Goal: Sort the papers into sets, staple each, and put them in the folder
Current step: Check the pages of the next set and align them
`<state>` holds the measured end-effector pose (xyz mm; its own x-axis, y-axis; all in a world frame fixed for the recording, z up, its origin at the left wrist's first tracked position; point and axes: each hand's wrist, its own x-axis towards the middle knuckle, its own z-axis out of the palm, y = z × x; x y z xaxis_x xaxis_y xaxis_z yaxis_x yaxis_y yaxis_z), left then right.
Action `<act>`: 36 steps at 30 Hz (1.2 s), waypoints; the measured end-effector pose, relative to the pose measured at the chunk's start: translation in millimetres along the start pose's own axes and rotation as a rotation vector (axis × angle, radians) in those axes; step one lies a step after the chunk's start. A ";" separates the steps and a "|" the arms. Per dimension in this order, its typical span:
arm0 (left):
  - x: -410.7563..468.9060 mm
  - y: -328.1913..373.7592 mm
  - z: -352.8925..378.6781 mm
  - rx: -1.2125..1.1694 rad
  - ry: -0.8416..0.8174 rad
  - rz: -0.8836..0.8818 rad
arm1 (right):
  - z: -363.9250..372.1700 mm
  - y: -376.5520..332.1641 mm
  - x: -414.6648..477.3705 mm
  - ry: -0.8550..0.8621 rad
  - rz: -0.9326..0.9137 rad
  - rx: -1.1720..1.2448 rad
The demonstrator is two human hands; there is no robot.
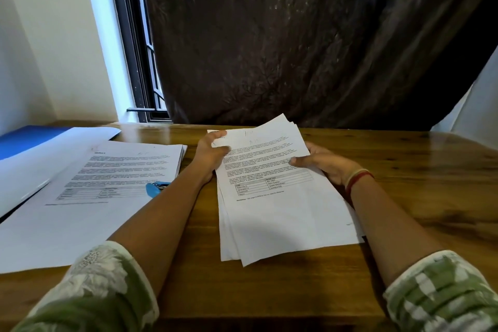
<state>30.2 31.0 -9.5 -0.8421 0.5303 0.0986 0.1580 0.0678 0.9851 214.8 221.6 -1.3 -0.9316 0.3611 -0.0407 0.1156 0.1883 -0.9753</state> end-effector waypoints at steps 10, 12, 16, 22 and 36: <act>-4.1 4.0 2.5 -0.067 -0.009 -0.003 | 17.0 4.2 9.7 0.266 -0.084 0.226; -6.3 4.8 7.3 0.028 -0.035 -0.004 | 23.7 3.5 10.9 0.384 -0.077 0.288; -9.5 2.2 18.4 0.054 0.014 0.033 | 35.6 6.5 10.1 0.579 -0.160 0.337; -10.5 5.7 12.1 0.144 -0.049 -0.062 | 30.8 1.6 9.6 0.843 -0.150 0.262; -9.0 -4.7 11.5 -0.071 0.110 -0.012 | 25.1 8.6 8.7 0.923 -0.095 0.051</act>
<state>43.0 35.6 -16.6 -0.8956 0.4340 0.0979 0.1144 0.0118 0.9934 199.0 203.4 -15.4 -0.2903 0.9341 0.2077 0.0173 0.2221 -0.9749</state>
